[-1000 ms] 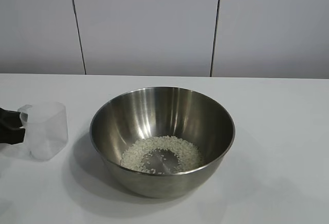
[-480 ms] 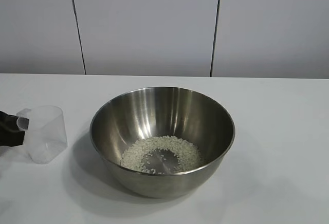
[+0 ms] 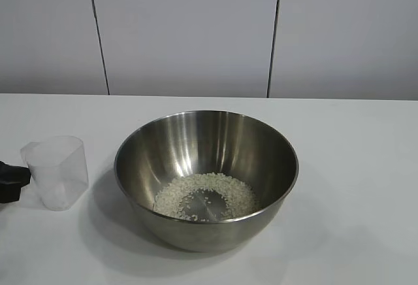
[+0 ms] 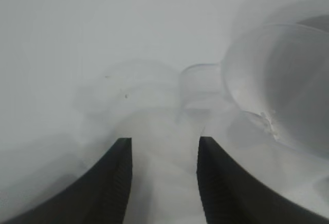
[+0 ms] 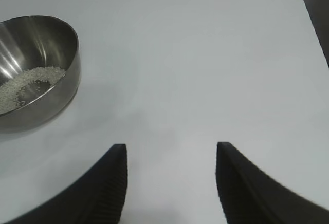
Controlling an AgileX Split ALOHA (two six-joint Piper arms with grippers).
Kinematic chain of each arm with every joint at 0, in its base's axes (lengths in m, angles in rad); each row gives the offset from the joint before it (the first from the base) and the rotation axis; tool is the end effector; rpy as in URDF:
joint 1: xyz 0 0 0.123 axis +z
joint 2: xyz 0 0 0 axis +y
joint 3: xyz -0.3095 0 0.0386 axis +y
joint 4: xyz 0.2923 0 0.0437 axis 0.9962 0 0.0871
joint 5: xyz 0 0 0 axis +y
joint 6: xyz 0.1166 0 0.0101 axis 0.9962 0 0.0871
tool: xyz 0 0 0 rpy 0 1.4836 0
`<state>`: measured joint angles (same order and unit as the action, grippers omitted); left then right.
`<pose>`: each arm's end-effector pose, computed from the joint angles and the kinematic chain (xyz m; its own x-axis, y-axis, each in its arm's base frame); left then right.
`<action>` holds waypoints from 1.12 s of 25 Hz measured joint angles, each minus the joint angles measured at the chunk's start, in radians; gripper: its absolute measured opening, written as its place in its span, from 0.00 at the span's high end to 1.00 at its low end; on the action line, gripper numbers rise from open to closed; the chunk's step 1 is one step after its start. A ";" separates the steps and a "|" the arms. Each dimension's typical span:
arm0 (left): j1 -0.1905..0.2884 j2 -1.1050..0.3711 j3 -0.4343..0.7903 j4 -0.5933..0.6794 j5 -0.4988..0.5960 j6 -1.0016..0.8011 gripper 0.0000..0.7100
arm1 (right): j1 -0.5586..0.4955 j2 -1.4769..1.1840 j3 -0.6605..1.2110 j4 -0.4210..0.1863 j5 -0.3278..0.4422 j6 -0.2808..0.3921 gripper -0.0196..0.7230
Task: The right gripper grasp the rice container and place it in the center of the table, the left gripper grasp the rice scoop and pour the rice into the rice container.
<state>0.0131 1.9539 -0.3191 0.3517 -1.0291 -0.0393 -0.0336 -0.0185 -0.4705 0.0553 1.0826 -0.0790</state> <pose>0.2723 -0.0310 0.0429 -0.4790 0.1343 -0.8675 0.3135 0.9492 -0.0261 0.0297 0.0047 0.2750 -0.4830 -0.0367 -0.8748 -0.0348 0.9991 -0.0228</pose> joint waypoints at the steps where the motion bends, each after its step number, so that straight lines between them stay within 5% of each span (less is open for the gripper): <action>1: 0.000 -0.004 0.008 -0.019 -0.005 0.000 0.57 | 0.000 0.000 0.000 0.000 0.000 0.000 0.49; 8: 0.114 -0.119 0.004 -0.060 0.015 -0.010 0.57 | 0.000 0.000 0.000 0.000 0.000 0.000 0.49; 17: 0.373 -0.431 -0.149 0.196 0.378 -0.393 0.57 | 0.000 0.000 0.000 0.000 0.000 0.000 0.49; 23: 0.384 -0.755 -0.190 0.276 0.600 -0.535 0.57 | 0.000 0.000 0.000 0.000 0.000 0.000 0.49; 28: 0.298 -1.053 -0.190 0.272 0.812 -0.577 0.57 | 0.000 0.000 0.000 0.000 0.000 0.000 0.49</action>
<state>0.3113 0.9011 -0.5089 0.6239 -0.2166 -0.6165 -0.0336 -0.0185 -0.4705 0.0553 1.0826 -0.0790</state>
